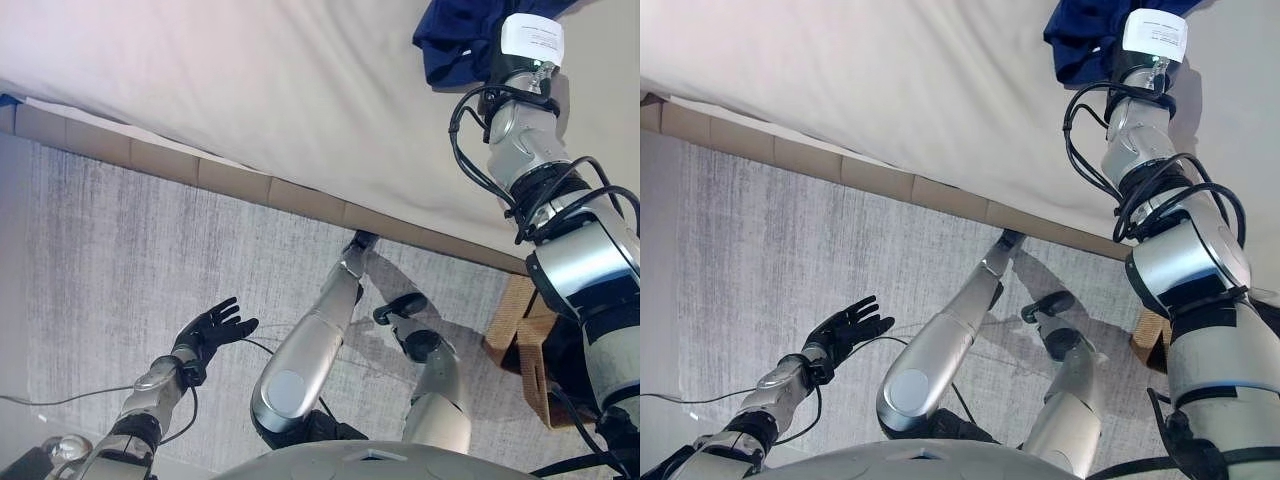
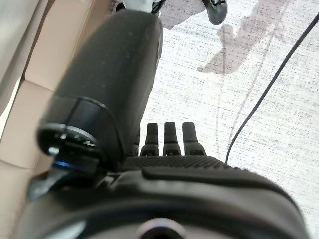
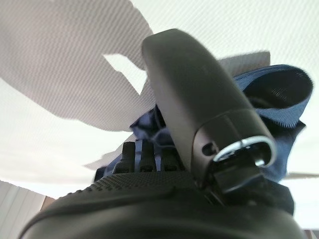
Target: Pick up the clothes from the bed and place them into the basket
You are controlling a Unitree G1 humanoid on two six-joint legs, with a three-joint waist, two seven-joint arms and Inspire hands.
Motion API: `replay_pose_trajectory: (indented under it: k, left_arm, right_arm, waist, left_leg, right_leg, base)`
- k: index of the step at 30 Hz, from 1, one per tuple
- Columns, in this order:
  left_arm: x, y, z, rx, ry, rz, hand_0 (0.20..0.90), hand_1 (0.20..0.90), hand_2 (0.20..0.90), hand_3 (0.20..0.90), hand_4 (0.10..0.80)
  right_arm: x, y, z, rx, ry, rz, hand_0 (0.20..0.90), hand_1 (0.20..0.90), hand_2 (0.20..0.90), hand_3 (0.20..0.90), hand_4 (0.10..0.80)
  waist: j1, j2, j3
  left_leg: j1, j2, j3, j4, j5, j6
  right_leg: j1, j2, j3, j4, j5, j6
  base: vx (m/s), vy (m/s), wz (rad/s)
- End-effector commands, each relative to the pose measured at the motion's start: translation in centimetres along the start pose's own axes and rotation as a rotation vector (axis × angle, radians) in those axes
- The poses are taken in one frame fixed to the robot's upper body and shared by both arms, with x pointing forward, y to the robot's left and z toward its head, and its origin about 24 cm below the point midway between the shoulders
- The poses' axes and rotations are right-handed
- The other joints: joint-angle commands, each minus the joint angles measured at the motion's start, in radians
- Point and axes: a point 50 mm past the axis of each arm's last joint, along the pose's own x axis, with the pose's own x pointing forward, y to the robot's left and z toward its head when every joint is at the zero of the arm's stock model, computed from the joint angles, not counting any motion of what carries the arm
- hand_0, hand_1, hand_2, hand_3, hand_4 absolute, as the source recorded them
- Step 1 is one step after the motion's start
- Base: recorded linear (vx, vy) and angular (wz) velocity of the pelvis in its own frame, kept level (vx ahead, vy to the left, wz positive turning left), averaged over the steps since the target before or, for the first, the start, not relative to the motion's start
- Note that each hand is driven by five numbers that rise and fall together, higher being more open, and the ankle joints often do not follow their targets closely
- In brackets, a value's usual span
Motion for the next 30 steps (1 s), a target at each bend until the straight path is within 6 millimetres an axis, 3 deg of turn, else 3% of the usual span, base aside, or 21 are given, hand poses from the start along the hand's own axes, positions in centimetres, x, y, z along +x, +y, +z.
replay_pose_trajectory:
  k: [1, 6, 7, 8, 14, 16, 20, 25, 29, 30]
  left_arm:
    - [-1.9, 1.9, -2.7, -0.001, 0.083, 0.012, 0.900, 0.900, 0.900, 0.900, 0.800]
    - [-2.4, 2.2, -2.9, 0.000, 0.079, -0.011, 0.900, 0.900, 0.900, 0.900, 0.800]
    - [-2.5, 2.2, -3.0, 0.002, 0.077, -0.014, 0.900, 0.900, 0.900, 0.900, 0.800]
    - [-2.6, 2.3, -3.0, 0.006, 0.076, -0.017, 0.900, 0.900, 0.900, 0.900, 0.800]
    - [-2.9, 2.4, -3.3, 0.007, 0.068, 0.006, 0.900, 0.900, 0.900, 0.900, 0.800]
    - [-3.1, 2.9, -3.5, -0.002, 0.070, 0.043, 0.900, 0.900, 0.900, 0.900, 0.800]
    - [-3.3, 3.5, -3.8, 0.003, 0.086, 0.098, 0.900, 0.900, 0.900, 0.900, 0.800]
    - [-3.5, 4.6, -3.8, 0.022, 0.122, 0.168, 0.900, 0.900, 0.900, 0.900, 0.800]
    - [-3.9, 4.9, -4.7, 0.054, 0.182, 0.193, 0.900, 0.900, 0.900, 0.900, 0.800]
    - [-4.1, 4.8, -5.4, 0.061, 0.227, 0.202, 0.900, 0.900, 0.900, 0.900, 0.800]
  right_arm:
    - [0.7, -6.0, 2.1, -0.113, -0.130, -0.225, 0.900, 0.900, 0.900, 0.900, 0.800]
    - [0.6, -6.9, 3.6, -0.186, -0.166, -0.197, 0.900, 0.900, 0.900, 0.900, 0.800]
    - [0.6, -6.9, 4.0, -0.184, -0.168, -0.182, 0.486, 0.486, 0.486, 0.417, 0.317]
    - [0.5, -7.0, 4.4, -0.146, -0.175, -0.188, 0.300, 0.300, 0.300, 0.200, 0.100]
    - [-0.6, -8.3, 6.9, 0.103, -0.321, -0.320, 0.300, 0.300, 0.300, 0.200, 0.100]
    - [-1.4, -9.2, 7.5, 0.269, -0.399, -0.403, 0.300, 0.300, 0.300, 0.200, 0.100]
    - [-2.3, -10.2, 7.0, 0.499, -0.458, -0.453, 0.300, 0.300, 0.300, 0.200, 0.100]
    - [-2.9, -11.1, 4.0, 0.662, -0.446, -0.501, 0.300, 0.300, 0.300, 0.200, 0.100]
    - [-3.1, -11.1, 0.8, 0.690, -0.371, -0.547, 0.300, 0.300, 0.300, 0.200, 0.100]
    - [-3.4, -11.1, -0.8, 0.691, -0.341, -0.567, 0.300, 0.300, 0.300, 0.200, 0.100]
  waist:
    - [0.035, 0.035, 0.001]
    - [0.052, 0.028, 0.001]
    - [0.055, 0.028, 0.001]
    - [0.058, 0.027, 0.001]
    - [0.047, 0.014, 0.001]
    - [0.029, -0.007, 0.001]
    - [-0.003, -0.045, 0.001]
    - [-0.050, -0.094, -0.032]
    - [-0.094, -0.115, -0.120]
    - [-0.125, -0.119, -0.172]
  left_leg:
    - [0.049, 0.013, -0.019, -0.049, -0.022, 0.067]
    - [-0.005, 0.014, -0.031, -0.012, -0.024, 0.063]
    - [-0.014, 0.013, -0.033, -0.002, -0.027, 0.063]
    - [-0.022, 0.012, -0.034, 0.004, -0.030, 0.065]
    - [-0.010, 0.028, -0.032, 0.009, -0.035, 0.056]
    - [0.035, 0.040, -0.027, -0.004, -0.043, 0.048]
    - [0.137, 0.055, -0.004, -0.044, -0.056, 0.036]
    - [0.312, 0.075, 0.048, -0.140, -0.058, 0.012]
    - [0.417, 0.086, 0.087, -0.220, -0.058, -0.004]
    - [0.476, 0.091, 0.106, -0.262, -0.059, -0.010]
  right_leg:
    - [0.100, 0.049, -0.016, 0.000, 0.006, 0.042]
    - [0.062, 0.054, -0.020, 0.015, -0.001, 0.048]
    - [0.054, 0.054, -0.021, 0.022, -0.002, 0.048]
    - [0.049, 0.055, -0.023, 0.024, -0.002, 0.049]
    - [0.077, 0.082, -0.014, -0.022, 0.013, 0.051]
    - [0.129, 0.101, -0.001, -0.078, 0.033, 0.053]
    - [0.246, 0.130, 0.031, -0.193, 0.064, 0.053]
    - [0.440, 0.170, 0.080, -0.380, 0.095, 0.062]
    - [0.548, 0.193, 0.120, -0.499, 0.110, 0.070]
    - [0.596, 0.206, 0.145, -0.551, 0.115, 0.075]
  base:
    - [0.018, 0.028, 0.09]
    - [0.015, -0.001, -0.14]
    - [0.003, -0.003, -0.37]
    - [-0.002, -0.008, -0.21]
    - [-0.012, -0.033, -0.11]
    - [-0.028, -0.083, 0.29]
    - [-0.021, -0.086, -0.18]
    - [0.023, -0.118, -0.40]
    - [0.105, -0.051, -0.34]
    - [0.152, 0.000, -0.34]
